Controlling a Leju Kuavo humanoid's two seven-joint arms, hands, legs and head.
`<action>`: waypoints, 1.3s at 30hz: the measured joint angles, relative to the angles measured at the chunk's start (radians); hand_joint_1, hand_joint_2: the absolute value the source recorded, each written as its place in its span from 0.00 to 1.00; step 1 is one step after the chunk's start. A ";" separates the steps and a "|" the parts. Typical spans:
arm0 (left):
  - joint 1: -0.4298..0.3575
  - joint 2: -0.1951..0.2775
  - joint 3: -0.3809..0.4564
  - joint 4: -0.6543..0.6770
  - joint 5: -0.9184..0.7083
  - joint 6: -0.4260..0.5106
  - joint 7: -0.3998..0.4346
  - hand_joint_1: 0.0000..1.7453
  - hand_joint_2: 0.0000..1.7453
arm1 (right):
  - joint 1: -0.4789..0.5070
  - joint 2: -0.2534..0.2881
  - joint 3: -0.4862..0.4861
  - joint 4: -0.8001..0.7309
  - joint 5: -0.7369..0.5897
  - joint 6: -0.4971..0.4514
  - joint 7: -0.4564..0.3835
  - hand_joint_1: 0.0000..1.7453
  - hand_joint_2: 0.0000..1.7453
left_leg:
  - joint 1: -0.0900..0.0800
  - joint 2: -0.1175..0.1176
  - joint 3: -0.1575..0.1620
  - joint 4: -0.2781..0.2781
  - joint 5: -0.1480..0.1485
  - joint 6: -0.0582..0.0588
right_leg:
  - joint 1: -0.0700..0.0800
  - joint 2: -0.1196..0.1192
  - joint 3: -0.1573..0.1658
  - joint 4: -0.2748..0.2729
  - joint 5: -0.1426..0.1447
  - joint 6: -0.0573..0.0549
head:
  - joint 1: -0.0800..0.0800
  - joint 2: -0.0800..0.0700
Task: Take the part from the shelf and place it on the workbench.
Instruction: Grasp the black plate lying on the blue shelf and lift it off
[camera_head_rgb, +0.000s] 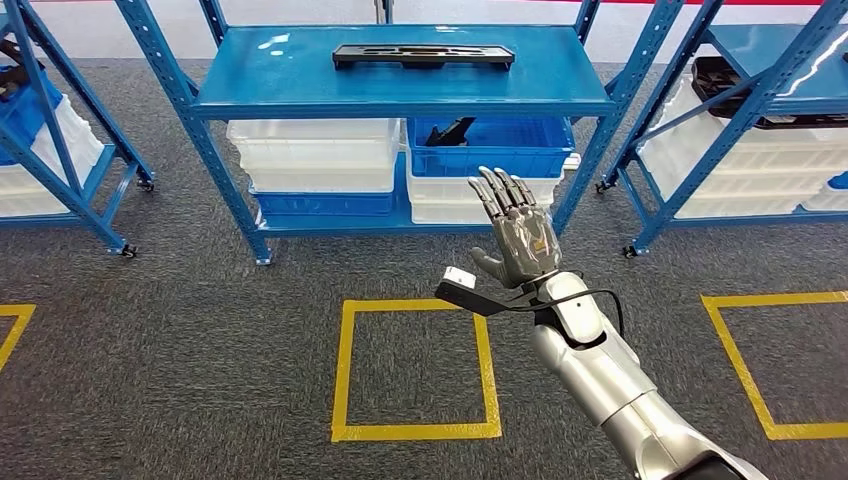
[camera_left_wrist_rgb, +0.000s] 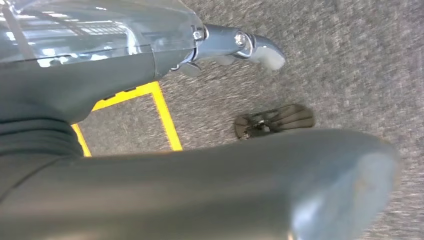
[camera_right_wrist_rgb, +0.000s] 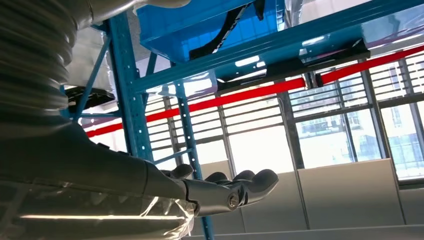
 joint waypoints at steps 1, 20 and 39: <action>0.000 -0.001 0.000 0.000 -0.001 0.000 0.000 0.00 0.00 | 0.000 0.000 0.000 0.000 0.001 0.000 0.000 0.00 1.00 | -0.002 -0.002 0.009 -0.001 -0.007 0.000 | 0.008 0.000 0.011 -0.061 0.051 -0.011 | 0.000 0.000; -0.003 -0.004 -0.001 0.002 -0.019 -0.003 0.005 0.00 0.00 | -0.027 0.005 0.005 0.005 0.044 0.014 0.027 0.00 1.00 | 0.030 0.016 -0.081 0.007 0.051 -0.056 | -0.023 0.003 0.169 -0.179 0.019 0.012 | -0.038 0.000; -0.023 -0.002 -0.017 -0.002 -0.063 -0.021 0.029 0.00 0.00 | -0.237 0.019 0.015 0.209 0.103 0.098 0.113 0.00 1.00 | 0.013 0.002 0.023 0.063 -0.062 -0.044 | -0.012 0.004 0.028 -0.157 0.126 -0.028 | -0.005 0.000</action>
